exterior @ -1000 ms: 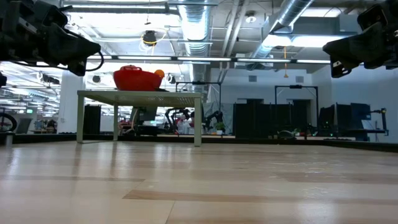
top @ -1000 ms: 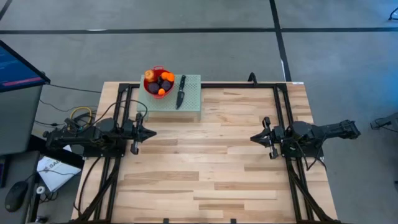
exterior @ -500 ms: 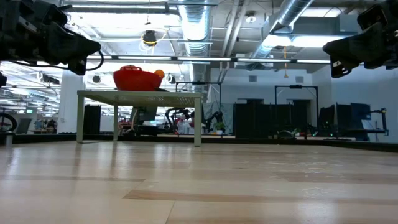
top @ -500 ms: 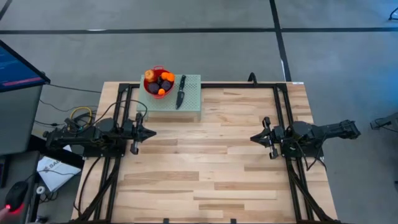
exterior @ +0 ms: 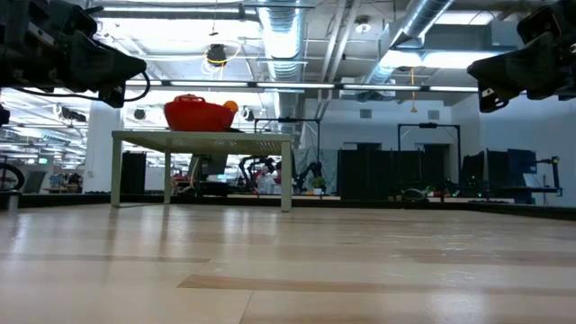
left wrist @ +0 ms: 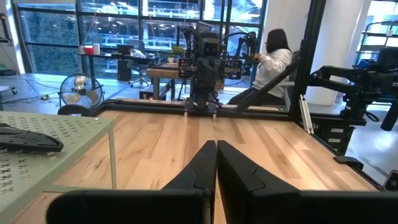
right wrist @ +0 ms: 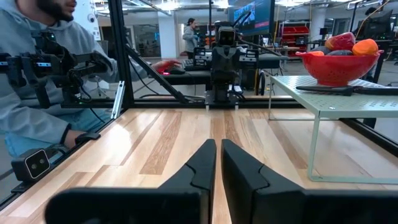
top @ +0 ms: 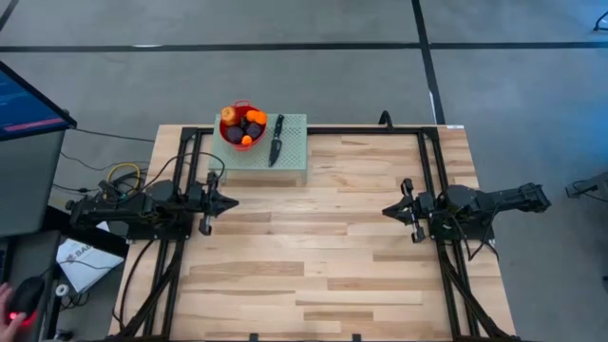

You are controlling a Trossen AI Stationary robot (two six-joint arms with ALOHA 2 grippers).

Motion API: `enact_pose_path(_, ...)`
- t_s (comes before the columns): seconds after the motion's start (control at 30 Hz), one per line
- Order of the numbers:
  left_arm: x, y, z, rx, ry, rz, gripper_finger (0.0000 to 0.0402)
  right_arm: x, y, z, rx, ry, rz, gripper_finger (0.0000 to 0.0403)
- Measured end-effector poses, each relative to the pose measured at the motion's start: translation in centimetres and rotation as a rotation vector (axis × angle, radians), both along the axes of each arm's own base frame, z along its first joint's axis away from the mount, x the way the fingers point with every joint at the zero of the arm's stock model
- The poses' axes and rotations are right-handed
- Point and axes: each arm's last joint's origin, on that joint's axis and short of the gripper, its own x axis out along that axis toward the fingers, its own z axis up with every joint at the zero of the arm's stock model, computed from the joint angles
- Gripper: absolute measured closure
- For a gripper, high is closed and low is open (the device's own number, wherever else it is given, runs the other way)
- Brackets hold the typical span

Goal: Pick & Place Fruit
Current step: Return to Home Position

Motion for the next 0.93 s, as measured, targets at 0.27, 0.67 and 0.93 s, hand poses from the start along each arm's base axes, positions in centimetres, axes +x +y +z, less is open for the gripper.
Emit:
enact_pose_path(0.27, 0.0, 0.0, 0.01, 0.0, -0.001, 0.0, 0.0394, 0.0, 0.0, 0.0, 0.0, 0.0, 0.0, 0.0381)
enact_pose_path(0.67, 0.0, 0.0, 0.01, 0.0, -0.001, -0.001, 0.0394, 0.0, 0.0, 0.0, 0.0, 0.0, 0.0, 0.0379)
enact_pose_path(0.93, 0.0, 0.0, 0.01, 0.0, -0.001, -0.001, 0.0394, 0.0, 0.0, 0.0, 0.0, 0.0, 0.0, 0.0381)
